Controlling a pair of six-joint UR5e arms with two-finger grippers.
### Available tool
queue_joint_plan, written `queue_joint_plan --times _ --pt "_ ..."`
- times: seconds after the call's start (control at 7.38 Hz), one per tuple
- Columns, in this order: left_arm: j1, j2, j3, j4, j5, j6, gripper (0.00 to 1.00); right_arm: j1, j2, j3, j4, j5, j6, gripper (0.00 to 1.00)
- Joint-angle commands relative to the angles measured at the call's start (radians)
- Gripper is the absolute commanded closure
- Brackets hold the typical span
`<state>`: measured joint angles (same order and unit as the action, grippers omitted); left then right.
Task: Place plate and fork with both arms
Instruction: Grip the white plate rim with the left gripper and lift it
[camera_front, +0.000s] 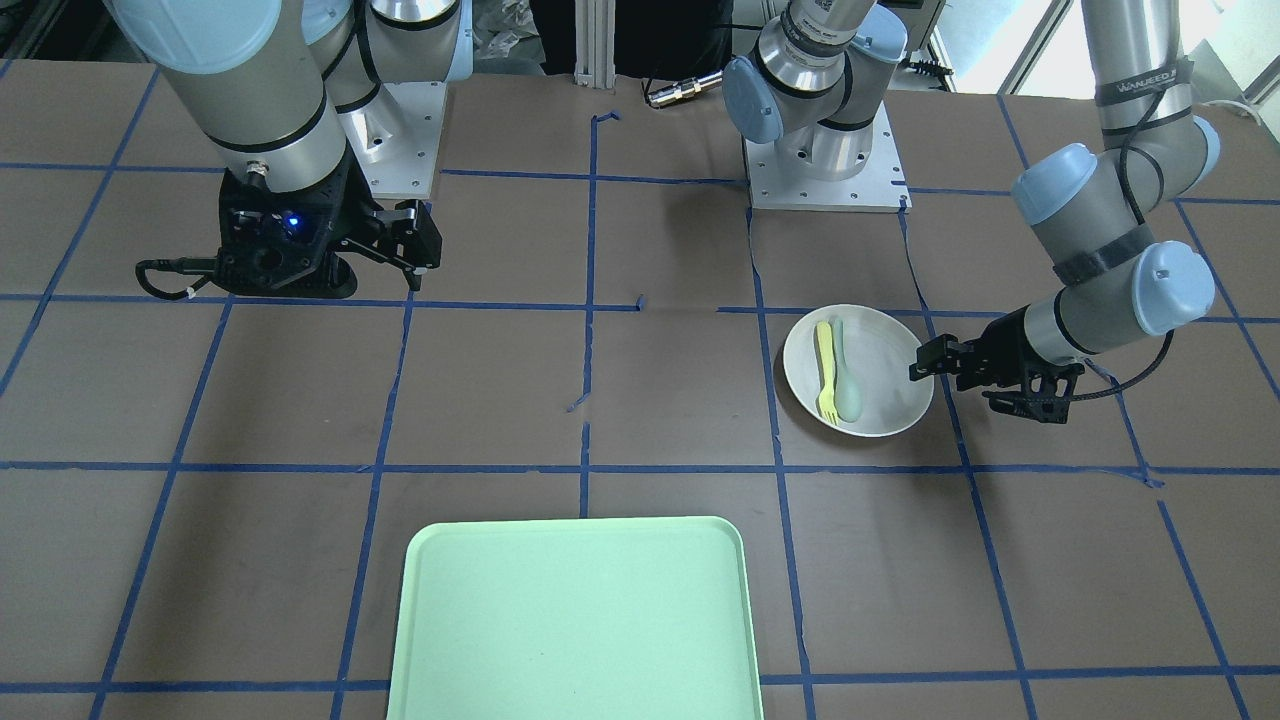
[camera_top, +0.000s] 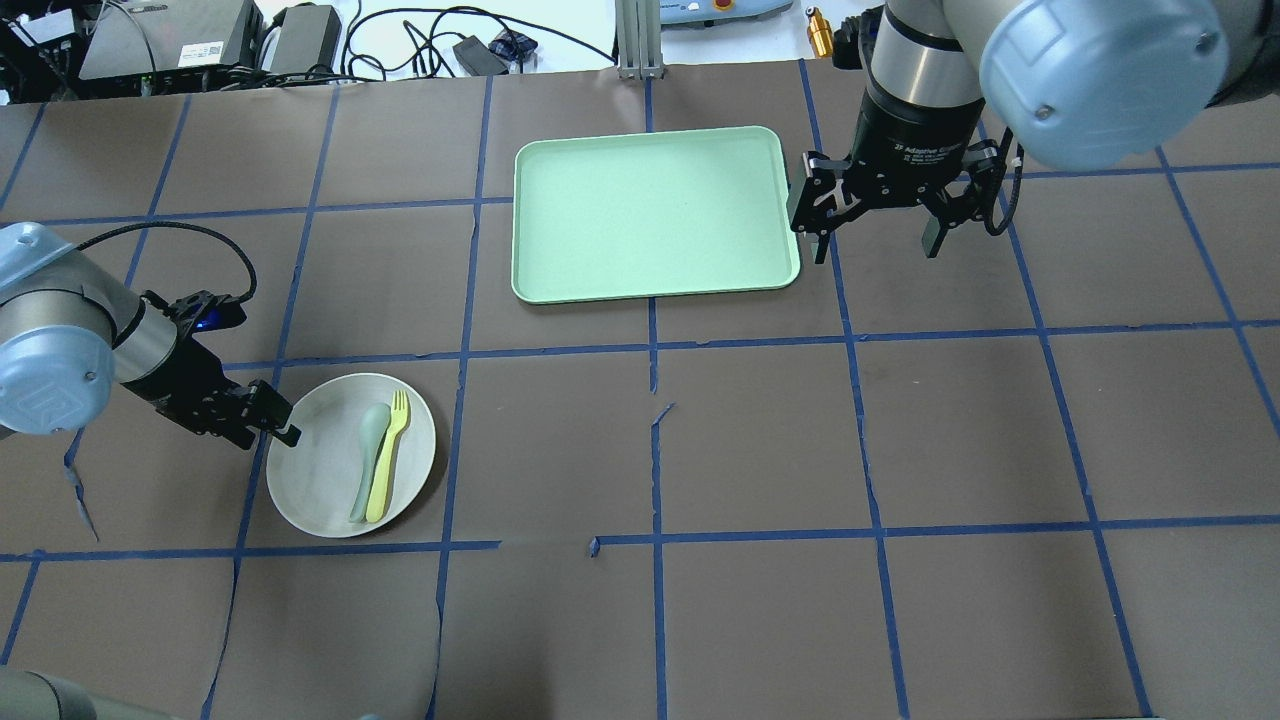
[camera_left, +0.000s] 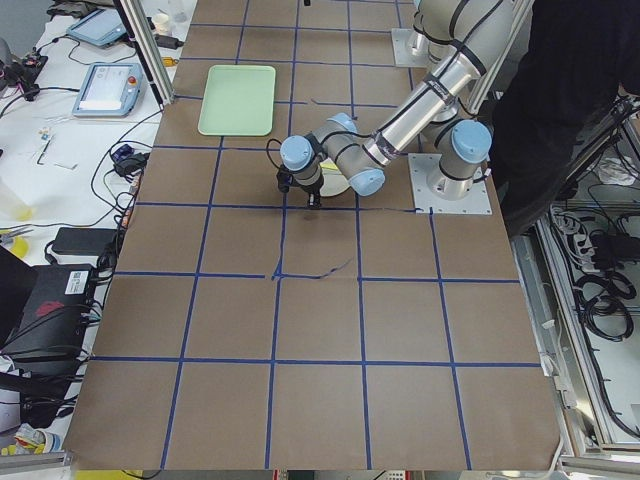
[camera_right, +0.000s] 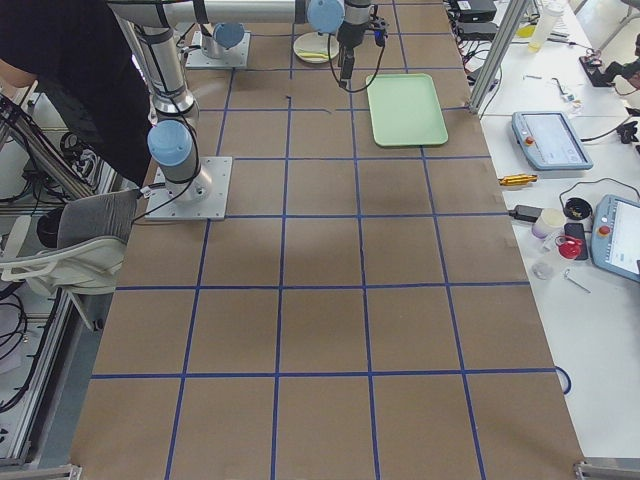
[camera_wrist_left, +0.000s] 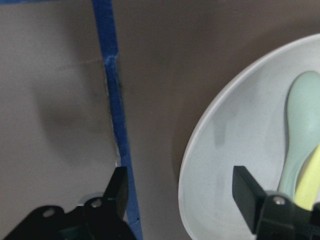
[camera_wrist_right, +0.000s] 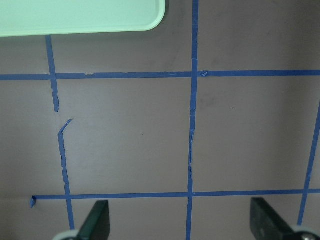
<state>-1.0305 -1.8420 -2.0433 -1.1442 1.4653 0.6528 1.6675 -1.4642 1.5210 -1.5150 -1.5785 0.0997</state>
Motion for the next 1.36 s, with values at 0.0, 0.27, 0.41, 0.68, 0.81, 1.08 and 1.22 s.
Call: queue_joint_plan --times 0.0,0.27,0.41,0.68,0.81,1.08,1.22 --pt "-0.017 -0.009 0.003 -0.017 0.006 0.024 1.00 0.000 -0.001 0.001 0.003 -0.001 0.002 0.00" --pt "-0.025 0.001 0.014 -0.016 0.017 0.022 1.00 -0.002 0.001 -0.001 0.003 -0.011 0.000 0.00" --pt "-0.025 0.006 0.032 -0.019 0.015 0.019 1.00 -0.002 -0.001 -0.001 0.004 -0.015 0.002 0.00" --pt "-0.028 0.020 0.116 -0.105 -0.021 0.010 1.00 -0.003 -0.001 -0.005 0.007 -0.018 0.002 0.00" --pt "-0.028 0.009 0.218 -0.229 -0.079 -0.033 1.00 -0.003 -0.005 -0.013 0.007 -0.017 0.002 0.00" --pt "-0.115 -0.023 0.394 -0.322 -0.153 -0.170 1.00 -0.003 -0.001 -0.013 0.007 -0.020 0.000 0.00" --pt "-0.214 -0.043 0.458 -0.284 -0.183 -0.274 1.00 -0.005 -0.001 -0.012 0.003 -0.015 -0.005 0.00"
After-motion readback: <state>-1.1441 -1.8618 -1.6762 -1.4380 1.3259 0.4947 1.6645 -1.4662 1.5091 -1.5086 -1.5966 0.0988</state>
